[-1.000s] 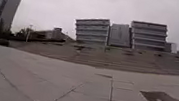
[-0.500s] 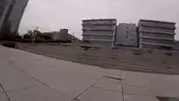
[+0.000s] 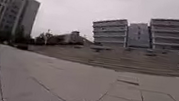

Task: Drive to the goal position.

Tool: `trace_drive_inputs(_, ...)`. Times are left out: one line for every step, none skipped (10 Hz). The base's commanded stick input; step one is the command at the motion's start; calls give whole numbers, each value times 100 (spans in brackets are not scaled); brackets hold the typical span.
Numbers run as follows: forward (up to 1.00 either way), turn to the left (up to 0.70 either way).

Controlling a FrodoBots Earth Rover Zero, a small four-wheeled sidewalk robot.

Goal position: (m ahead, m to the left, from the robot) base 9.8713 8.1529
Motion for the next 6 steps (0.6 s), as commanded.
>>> trace_drive_inputs(70,0)
trace_drive_inputs(70,0)
trace_drive_inputs(70,0)
trace_drive_inputs(70,0)
trace_drive_inputs(70,7)
trace_drive_inputs(70,24)
